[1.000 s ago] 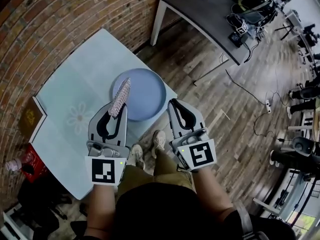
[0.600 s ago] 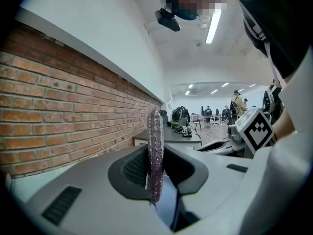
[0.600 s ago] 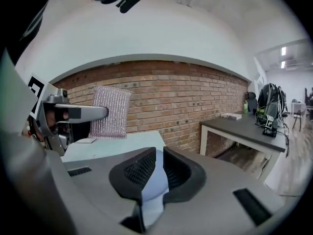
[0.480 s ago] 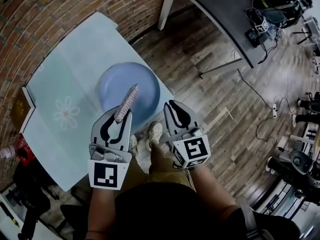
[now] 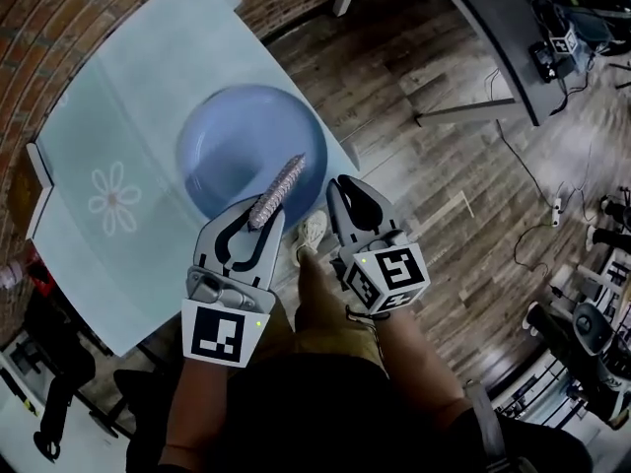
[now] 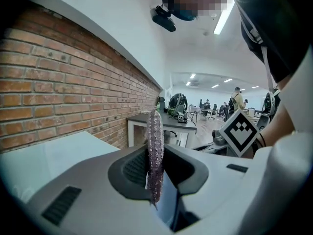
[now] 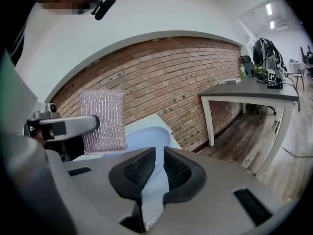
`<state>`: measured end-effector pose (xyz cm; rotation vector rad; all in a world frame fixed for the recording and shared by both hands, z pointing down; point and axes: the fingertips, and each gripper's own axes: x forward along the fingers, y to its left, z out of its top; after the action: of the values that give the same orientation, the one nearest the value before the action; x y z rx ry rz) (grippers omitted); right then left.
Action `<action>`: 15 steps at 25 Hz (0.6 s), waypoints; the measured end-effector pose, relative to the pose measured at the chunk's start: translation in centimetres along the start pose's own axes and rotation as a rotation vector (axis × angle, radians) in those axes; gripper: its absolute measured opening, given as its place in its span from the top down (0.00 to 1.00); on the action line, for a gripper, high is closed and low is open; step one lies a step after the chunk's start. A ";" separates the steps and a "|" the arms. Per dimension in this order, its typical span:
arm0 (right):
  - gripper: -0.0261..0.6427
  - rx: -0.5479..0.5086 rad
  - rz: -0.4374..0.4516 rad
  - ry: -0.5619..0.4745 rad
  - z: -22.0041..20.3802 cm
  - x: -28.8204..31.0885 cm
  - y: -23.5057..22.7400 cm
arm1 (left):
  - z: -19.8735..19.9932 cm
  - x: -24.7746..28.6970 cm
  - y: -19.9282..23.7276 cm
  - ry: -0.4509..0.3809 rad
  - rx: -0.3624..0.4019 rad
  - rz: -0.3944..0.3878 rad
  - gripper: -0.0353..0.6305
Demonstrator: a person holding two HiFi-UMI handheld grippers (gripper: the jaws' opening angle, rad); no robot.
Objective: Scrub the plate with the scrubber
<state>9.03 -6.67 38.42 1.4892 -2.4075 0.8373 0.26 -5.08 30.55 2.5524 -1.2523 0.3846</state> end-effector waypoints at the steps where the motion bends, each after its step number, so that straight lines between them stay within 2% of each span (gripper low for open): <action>1: 0.89 0.006 0.000 0.001 -0.2 0.3 -0.1 | -0.5 0.4 0.0 0.008 -0.010 -0.009 0.83; 5: 0.89 -0.023 -0.007 0.023 -1.0 1.0 -0.3 | -2.1 1.4 0.0 0.027 -0.041 -0.039 0.83; 11: 0.87 0.033 -0.019 0.030 -2.7 1.9 -0.7 | -4.6 2.0 -0.8 0.067 -0.068 -0.120 0.83; 13: 0.86 0.043 -0.021 0.020 -2.8 2.2 -0.8 | -5.4 2.2 -1.1 0.086 -0.047 -0.153 0.83; 15: 0.85 0.042 -0.020 0.021 -2.8 2.6 -0.7 | -6.3 2.3 -1.5 0.121 0.021 -0.199 0.83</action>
<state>8.03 -7.34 42.15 1.5090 -2.3708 0.8997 2.11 -3.63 37.05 2.5976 -0.9469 0.5015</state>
